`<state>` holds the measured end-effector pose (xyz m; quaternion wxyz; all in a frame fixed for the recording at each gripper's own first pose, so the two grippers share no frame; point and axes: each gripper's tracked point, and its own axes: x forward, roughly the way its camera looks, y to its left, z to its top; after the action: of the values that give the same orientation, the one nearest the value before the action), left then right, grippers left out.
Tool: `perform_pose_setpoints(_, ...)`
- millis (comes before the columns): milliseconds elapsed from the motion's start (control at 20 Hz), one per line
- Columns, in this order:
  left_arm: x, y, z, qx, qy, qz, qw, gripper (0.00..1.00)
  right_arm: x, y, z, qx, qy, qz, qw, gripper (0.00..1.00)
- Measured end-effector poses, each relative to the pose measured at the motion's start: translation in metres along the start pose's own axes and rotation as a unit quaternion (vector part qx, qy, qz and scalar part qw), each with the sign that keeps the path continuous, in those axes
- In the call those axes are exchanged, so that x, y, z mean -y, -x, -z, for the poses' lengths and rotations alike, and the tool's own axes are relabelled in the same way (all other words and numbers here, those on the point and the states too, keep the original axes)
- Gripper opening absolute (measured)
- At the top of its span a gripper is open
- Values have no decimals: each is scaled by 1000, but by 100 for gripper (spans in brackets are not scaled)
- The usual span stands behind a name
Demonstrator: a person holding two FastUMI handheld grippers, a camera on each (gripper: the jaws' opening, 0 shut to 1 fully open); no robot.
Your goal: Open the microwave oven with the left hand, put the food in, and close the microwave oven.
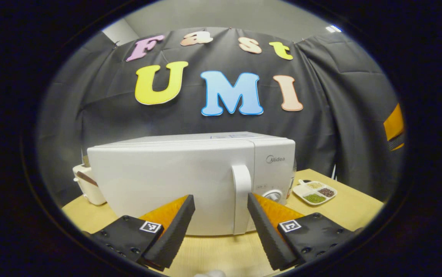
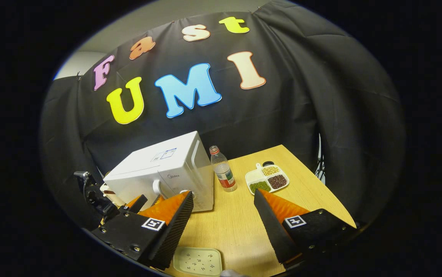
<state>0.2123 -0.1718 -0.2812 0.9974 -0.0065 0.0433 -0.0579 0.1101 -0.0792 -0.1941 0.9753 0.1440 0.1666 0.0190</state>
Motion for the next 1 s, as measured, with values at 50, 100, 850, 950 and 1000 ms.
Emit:
perform_pose_setpoints(50, -2, 9, -5, 1, -1, -1, 1000, 96, -3, 2, -1, 1, 2, -3, 1000, 97)
perform_pose_setpoints(100, -5, 18, -10, 2, -4, -2, 1000, 96, -5, 4, -1, 1, 4, -4, 1000, 97)
perform_pose_setpoints(850, -115, 187, -139, 10, 16, -30, 999, 94, -82, 88, -54, 96, 68, -24, 993, 97)
perform_pose_setpoints(950, -130, 205, -153, 12, 21, -38, 999, 96, -89, 99, -59, 107, 74, -22, 991, 97)
perform_pose_setpoints(1000, -135, 214, -158, 13, 23, -42, 999, 96, -91, 104, -61, 111, 74, -20, 991, 97)
